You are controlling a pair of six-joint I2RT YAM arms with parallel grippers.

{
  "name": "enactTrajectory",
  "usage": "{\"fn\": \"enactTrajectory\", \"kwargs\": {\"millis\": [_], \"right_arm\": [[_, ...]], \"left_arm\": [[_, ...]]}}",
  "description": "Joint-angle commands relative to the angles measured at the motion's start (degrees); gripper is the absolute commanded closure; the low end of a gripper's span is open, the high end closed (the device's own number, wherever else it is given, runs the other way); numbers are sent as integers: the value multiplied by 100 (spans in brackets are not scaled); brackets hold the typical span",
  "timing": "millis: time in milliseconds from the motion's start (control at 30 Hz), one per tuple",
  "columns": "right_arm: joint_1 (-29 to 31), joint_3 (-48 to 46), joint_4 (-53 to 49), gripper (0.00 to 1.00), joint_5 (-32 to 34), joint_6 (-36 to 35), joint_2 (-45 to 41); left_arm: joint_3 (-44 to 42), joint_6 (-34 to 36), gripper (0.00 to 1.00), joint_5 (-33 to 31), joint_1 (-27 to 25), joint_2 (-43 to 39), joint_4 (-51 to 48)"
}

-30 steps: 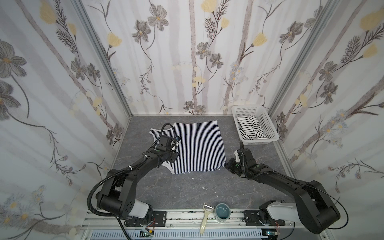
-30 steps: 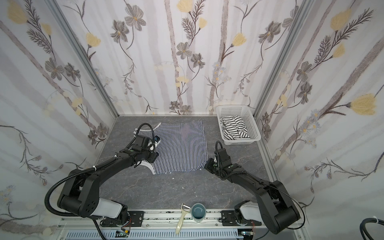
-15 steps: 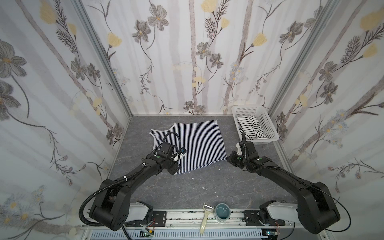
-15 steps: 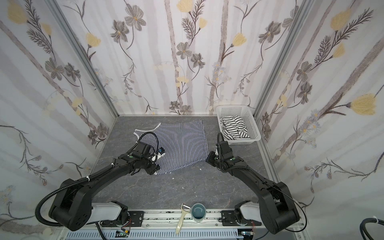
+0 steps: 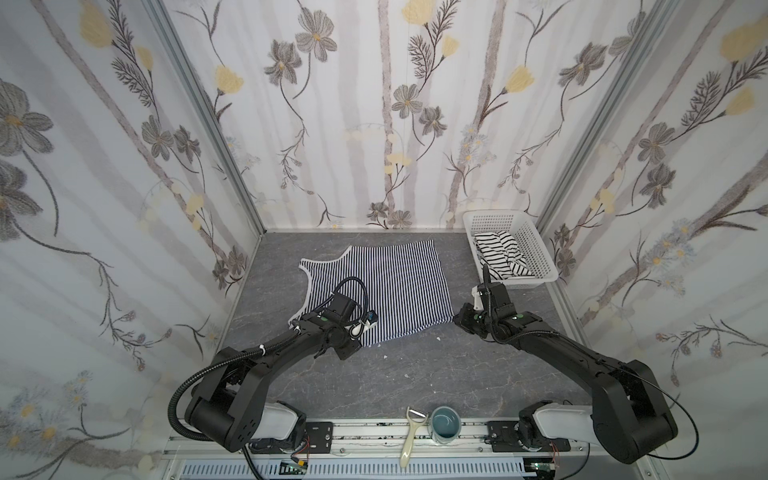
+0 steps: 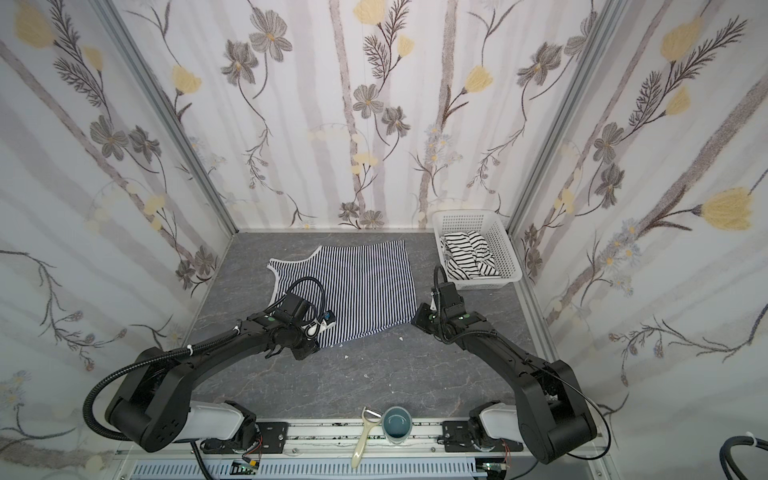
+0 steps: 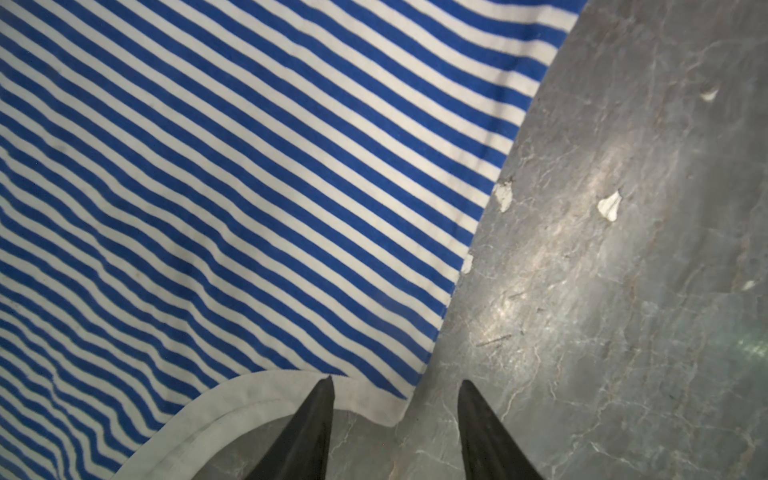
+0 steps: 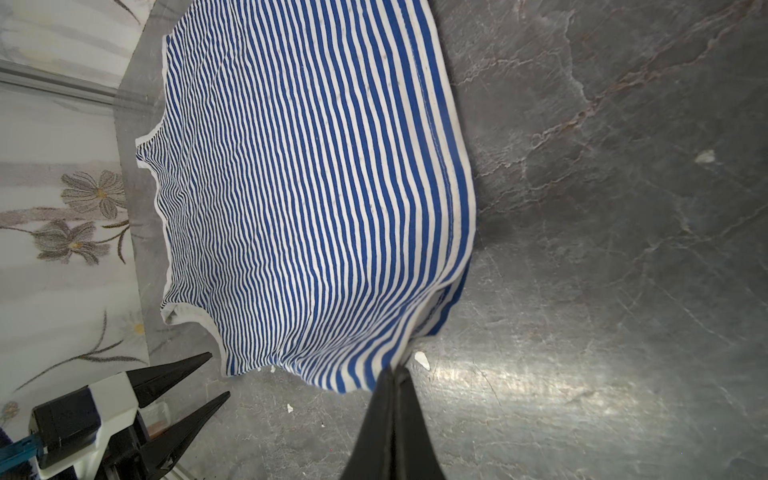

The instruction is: Fold and stack the tank tops

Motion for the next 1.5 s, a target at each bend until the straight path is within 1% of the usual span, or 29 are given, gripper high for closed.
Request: {"fn": "enactTrajectory", "kwargs": {"millis": [0, 167, 233, 367, 500, 667, 1000, 1167, 1467], "right_arm": [[1, -22, 127, 100, -8, -25, 10], [-3, -26, 151, 100, -24, -23, 39], [-4, -26, 155, 100, -19, -16, 50], [-12, -31, 162, 100, -24, -25, 63], [-14, -9, 157, 100, -27, -25, 98], [-40, 22, 138, 100, -41, -34, 85], [-117, 253, 0, 100, -49, -134, 88], [-203, 623, -142, 100, -62, -282, 245], [-437, 1276, -361, 100, -174, -649, 740]], "left_arm": [[-32, 133, 49, -1, -3, 88, 70], [-31, 145, 52, -55, 1, 232, 107], [-39, 164, 56, -126, -1, 252, 120], [-92, 207, 71, -177, 2, 241, 133], [-127, 248, 80, -186, 4, 287, 127], [-97, 299, 99, -211, 2, 350, 127], [323, 468, 100, -496, 8, 100, 83], [637, 540, 100, -683, 41, 313, 83], [1439, 604, 99, -745, 229, 965, 100]]}}
